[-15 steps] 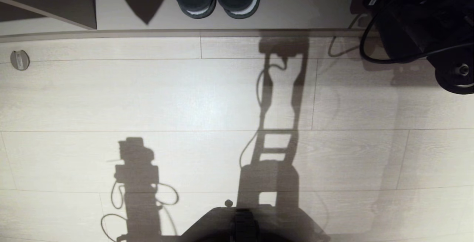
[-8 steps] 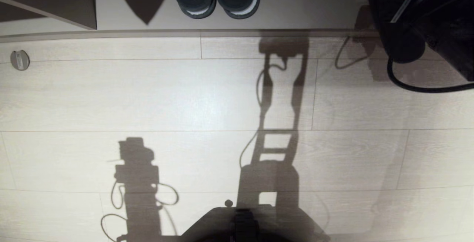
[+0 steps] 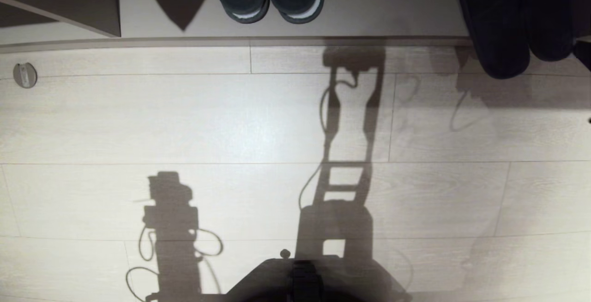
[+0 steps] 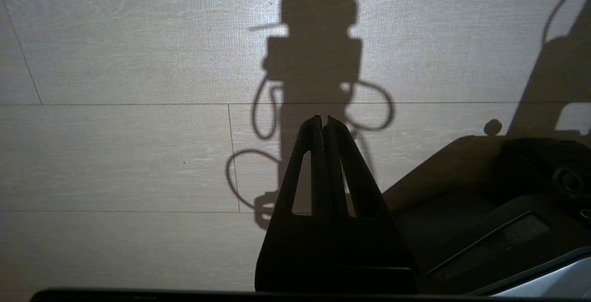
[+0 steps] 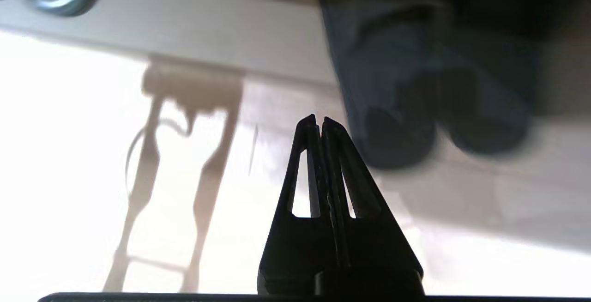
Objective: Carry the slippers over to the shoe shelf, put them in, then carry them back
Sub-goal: Pick up the slippers in the shoe cabinet
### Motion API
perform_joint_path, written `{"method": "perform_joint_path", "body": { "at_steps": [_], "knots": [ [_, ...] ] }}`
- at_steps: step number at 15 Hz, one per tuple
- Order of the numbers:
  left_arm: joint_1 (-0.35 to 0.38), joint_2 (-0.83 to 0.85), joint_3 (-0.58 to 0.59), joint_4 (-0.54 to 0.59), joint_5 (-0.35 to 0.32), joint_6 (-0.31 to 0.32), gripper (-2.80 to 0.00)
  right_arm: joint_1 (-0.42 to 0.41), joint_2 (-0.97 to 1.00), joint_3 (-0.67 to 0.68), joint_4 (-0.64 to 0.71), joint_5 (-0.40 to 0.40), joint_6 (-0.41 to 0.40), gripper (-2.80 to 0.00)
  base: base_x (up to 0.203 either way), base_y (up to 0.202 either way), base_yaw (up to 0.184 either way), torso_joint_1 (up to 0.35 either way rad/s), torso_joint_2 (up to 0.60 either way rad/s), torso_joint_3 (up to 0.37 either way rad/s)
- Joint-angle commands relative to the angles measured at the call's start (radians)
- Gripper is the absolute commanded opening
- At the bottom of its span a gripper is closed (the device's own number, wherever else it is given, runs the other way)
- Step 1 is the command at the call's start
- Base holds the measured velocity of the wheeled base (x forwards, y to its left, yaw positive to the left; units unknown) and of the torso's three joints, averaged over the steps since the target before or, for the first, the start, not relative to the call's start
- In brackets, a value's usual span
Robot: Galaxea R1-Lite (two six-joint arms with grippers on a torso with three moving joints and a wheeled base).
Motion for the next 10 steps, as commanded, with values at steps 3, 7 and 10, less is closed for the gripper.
{"method": "perform_joint_path", "body": {
  "at_steps": [3, 7, 10],
  "knots": [
    [0.0, 0.0, 0.002, 0.0, 0.0, 0.001, -2.8, -0.031, -0.394, 0.147, 0.125, 0.005, -0.004, -2.8, 0.0, 0.0, 0.0, 0.0, 0.0, 0.0],
    [0.0, 0.0, 0.002, 0.0, 0.0, 0.001, -2.8, -0.121, -0.671, 0.324, 0.259, 0.042, 0.001, -2.8, 0.0, 0.0, 0.0, 0.0, 0.0, 0.0],
    [0.0, -0.001, 0.002, 0.0, -0.001, 0.001, -2.8, -0.179, -0.834, 0.491, 0.355, 0.09, 0.006, -2.8, 0.0, 0.0, 0.0, 0.0, 0.0, 0.0]
  ]
}}
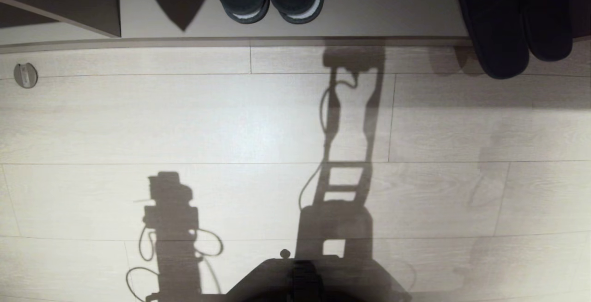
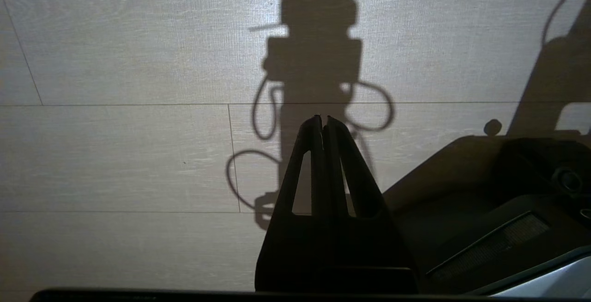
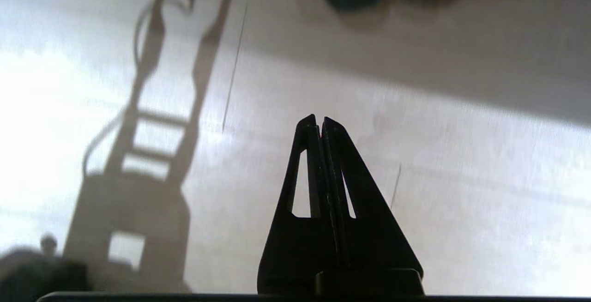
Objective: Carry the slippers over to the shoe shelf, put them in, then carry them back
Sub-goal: Pick up the slippers in the shoe cabinet
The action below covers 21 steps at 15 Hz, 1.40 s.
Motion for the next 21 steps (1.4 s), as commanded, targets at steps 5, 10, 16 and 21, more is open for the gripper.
{"method": "perform_joint_path", "body": {
  "at_steps": [5, 10, 16, 21],
  "knots": [
    [0.0, 0.0, 0.002, 0.001, 0.001, 0.0, -2.8, -0.038, -0.279, 0.174, 0.296, 0.003, 0.003, -2.8, 0.0, 0.0, 0.0, 0.0, 0.0, 0.0],
    [0.0, 0.0, 0.002, 0.0, 0.0, 0.0, -2.8, -0.038, -0.276, 0.181, 0.426, -0.003, 0.059, -2.8, 0.0, 0.0, 0.0, 0.0, 0.0, 0.0],
    [0.0, 0.0, 0.002, -0.001, 0.001, -0.003, -2.8, -0.038, -0.276, 0.181, 0.424, -0.009, 0.069, -2.8, 0.0, 0.0, 0.0, 0.0, 0.0, 0.0],
    [0.0, 0.0, 0.002, 0.001, 0.001, -0.005, -2.8, -0.038, -0.276, 0.181, 0.424, -0.009, 0.07, -2.8, 0.0, 0.0, 0.0, 0.0, 0.0, 0.0]
  ]
}}
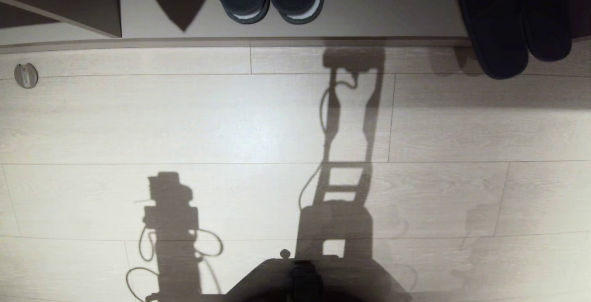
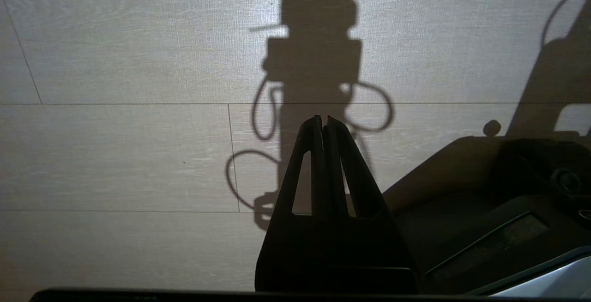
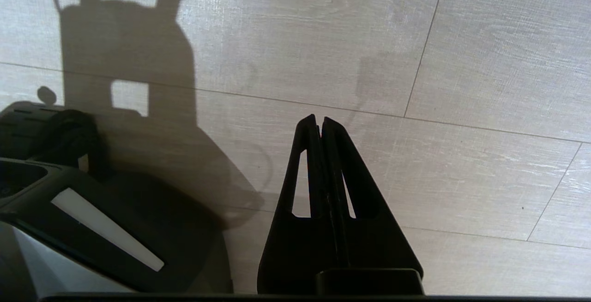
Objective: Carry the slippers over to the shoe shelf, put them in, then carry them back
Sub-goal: Pick up the slippers in the shoe cabinet
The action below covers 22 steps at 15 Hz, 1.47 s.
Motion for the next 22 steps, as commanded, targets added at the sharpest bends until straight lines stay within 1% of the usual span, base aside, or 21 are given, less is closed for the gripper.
{"method": "perform_joint_path", "body": {
  "at_steps": [1, 4, 5, 6, 7, 8, 9, 12, 15, 17, 18, 20, 22],
  "knots": [
    [0.0, 0.0, 0.002, 0.0, 0.001, -0.002, -2.8, 0.0, 0.006, 0.0, 0.0, 0.0, -0.001, -2.8, 0.0, 0.0, 0.0, 0.0, 0.0, 0.0],
    [0.0, 0.0, 0.002, 0.0, 0.001, -0.002, -2.8, 0.0, 0.006, -0.025, 0.005, 0.0, -0.007, -2.8, 0.0, 0.0, 0.0, 0.0, 0.0, 0.0],
    [0.0, 0.0, 0.002, 0.0, 0.001, -0.002, -2.8, 0.0, 0.017, -0.083, 0.028, -0.001, -0.007, -2.8, 0.0, 0.0, 0.0, 0.0, 0.0, 0.0],
    [0.0, 0.0, 0.002, 0.0, 0.001, -0.002, -2.8, 0.0, 0.052, -0.169, 0.071, 0.0, -0.005, -2.8, 0.0, 0.0, 0.0, 0.0, 0.0, 0.0],
    [0.0, 0.0, 0.002, 0.0, 0.001, -0.002, -2.8, 0.0, 0.122, -0.256, 0.107, 0.002, -0.004, -2.8, 0.0, 0.0, 0.0, 0.0, 0.0, 0.0],
    [0.0, 0.0, 0.002, 0.0, 0.001, -0.002, -2.8, 0.0, 0.19, -0.309, 0.127, 0.004, -0.003, -2.8, 0.0, 0.0, 0.0, 0.0, 0.0, 0.0],
    [0.0, 0.0, 0.002, 0.0, 0.001, -0.002, -2.8, 0.0, 0.267, -0.351, 0.118, 0.005, -0.001, -2.8, 0.0, 0.0, 0.0, 0.0, 0.0, 0.0],
    [0.0, 0.0, 0.002, 0.0, 0.001, -0.003, -2.8, 0.0, 0.579, -0.461, -0.034, 0.004, 0.002, -2.8, 0.0, 0.0, 0.0, 0.0, 0.0, 0.0],
    [0.0, 0.0, 0.002, 0.0, 0.001, -0.002, -2.8, -0.001, 0.931, -0.533, -0.344, 0.003, -0.009, -2.8, 0.0, 0.0, 0.0, 0.0, 0.0, 0.0],
    [0.0, 0.0, 0.002, 0.0, 0.001, -0.002, -2.8, -0.008, 1.131, -0.595, -0.559, -0.008, -0.039, -2.8, 0.0, 0.0, 0.0, 0.0, 0.0, 0.0],
    [0.0, 0.0, 0.002, 0.0, 0.001, -0.002, -2.8, -0.016, 1.214, -0.642, -0.642, -0.015, -0.063, -2.8, 0.0, 0.0, 0.0, 0.0, 0.0, 0.0],
    [0.0, 0.0, 0.002, 0.0, 0.001, -0.002, -2.8, -0.036, 1.344, -0.777, -0.749, -0.024, -0.103, -2.8, 0.0, 0.0, 0.0, 0.0, 0.0, 0.0],
    [0.0, 0.0, 0.002, 0.0, 0.001, -0.002, -2.8, -0.046, 1.441, -0.902, -0.811, -0.024, -0.121, -2.8, 0.0, 0.0, 0.0, 0.0, 0.0, 0.0]
  ]
}}
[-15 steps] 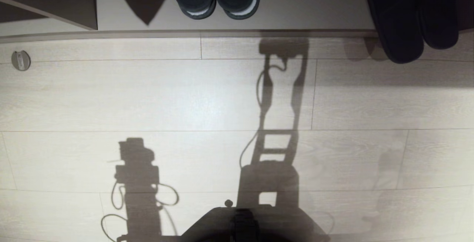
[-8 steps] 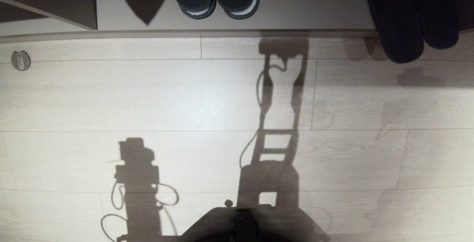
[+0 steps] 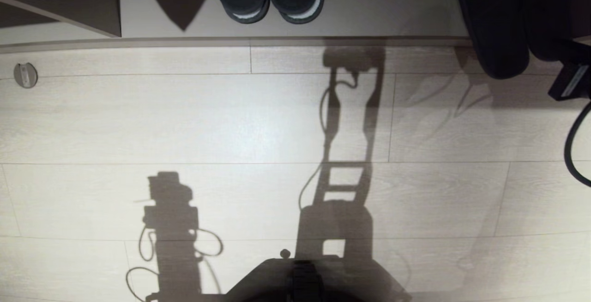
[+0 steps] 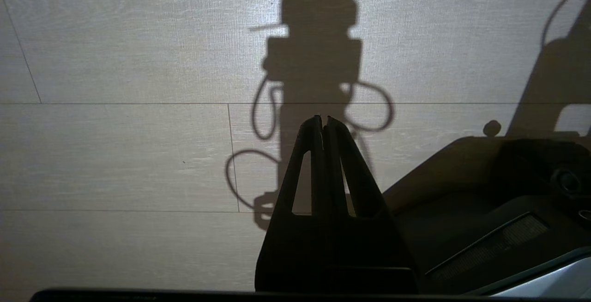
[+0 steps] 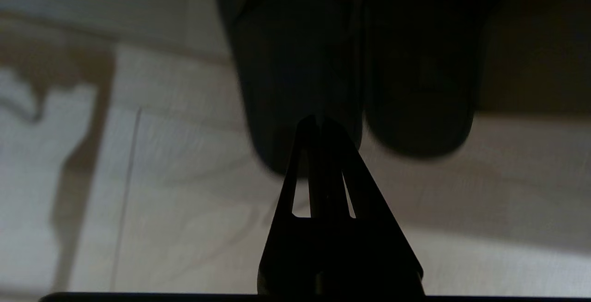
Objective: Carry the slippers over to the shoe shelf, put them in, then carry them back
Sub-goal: Pick up the slippers in the shoe cabinet
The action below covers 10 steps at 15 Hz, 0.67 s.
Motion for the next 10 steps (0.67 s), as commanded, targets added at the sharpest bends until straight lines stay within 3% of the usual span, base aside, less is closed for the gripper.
{"method": "perform_joint_path", "body": {
  "at_steps": [1, 5, 9, 10],
  "knots": [
    [0.0, 0.0, 0.002, 0.0, 0.001, 0.0, -2.8, -0.006, 0.146, -0.094, -0.036, 0.002, -0.003, -2.8, 0.0, 0.0, 0.0, 0.0, 0.0, 0.0],
    [0.0, 0.0, 0.002, 0.0, 0.001, 0.0, -2.8, -0.007, 0.23, -0.221, -0.099, 0.005, -0.006, -2.8, 0.0, 0.0, 0.0, 0.0, 0.0, 0.0],
    [0.0, 0.0, 0.002, 0.0, 0.001, 0.0, -2.8, -0.007, 0.226, -0.253, -0.104, 0.017, -0.01, -2.8, 0.0, 0.0, 0.0, 0.0, 0.0, 0.0],
    [0.0, 0.0, 0.002, 0.0, 0.001, 0.0, -2.8, -0.007, 0.204, -0.249, -0.101, 0.039, -0.011, 0.0, 0.0, 0.0, 0.0, 0.0, 0.0, 0.0]
  ]
}}
